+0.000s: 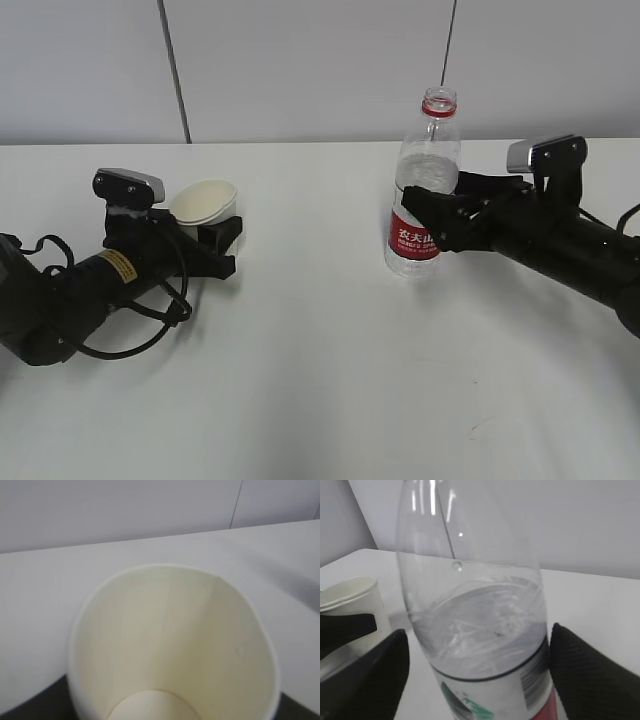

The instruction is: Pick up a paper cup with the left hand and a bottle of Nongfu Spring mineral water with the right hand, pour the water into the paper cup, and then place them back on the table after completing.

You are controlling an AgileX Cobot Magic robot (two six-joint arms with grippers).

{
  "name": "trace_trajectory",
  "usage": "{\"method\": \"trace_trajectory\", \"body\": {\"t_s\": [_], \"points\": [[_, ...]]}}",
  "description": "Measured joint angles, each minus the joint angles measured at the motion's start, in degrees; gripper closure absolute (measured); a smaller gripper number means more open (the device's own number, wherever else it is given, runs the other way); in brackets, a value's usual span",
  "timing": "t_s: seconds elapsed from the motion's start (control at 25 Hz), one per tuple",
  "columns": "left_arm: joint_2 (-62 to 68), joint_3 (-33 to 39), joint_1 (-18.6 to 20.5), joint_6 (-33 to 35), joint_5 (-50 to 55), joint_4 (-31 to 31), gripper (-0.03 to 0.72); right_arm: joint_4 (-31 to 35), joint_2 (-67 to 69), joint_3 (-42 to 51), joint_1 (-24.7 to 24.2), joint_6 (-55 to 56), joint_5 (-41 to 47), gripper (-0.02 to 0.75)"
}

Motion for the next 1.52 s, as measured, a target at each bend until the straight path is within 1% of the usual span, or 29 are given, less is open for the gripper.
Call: {"method": "trace_trajectory", "body": {"t_s": [0.48,0.64,0.96,1.24,1.52], "points": [[0.0,0.0,0.0,0.0,0.0,0.2,0.287,0.2,7.3,-10.6,2.6,0.0,3.3,0.089],[0.0,0.0,0.0,0.0,0.0,0.4,0.287,0.7,9.0,-12.5,3.0,0.0,4.5,0.093],[0.0,0.0,0.0,0.0,0.0,1.5,0.287,0.6,9.3,-12.7,3.1,0.0,4.8,0.202],[0.0,0.0,0.0,0.0,-0.2,6.3,0.287,1.4,9.5,-12.7,3.1,0.0,4.6,0.221],[0.0,0.0,0.0,-2.0,-0.5,10.1,0.287,2.1,9.6,-12.7,3.1,0.0,4.3,0.27]]}}
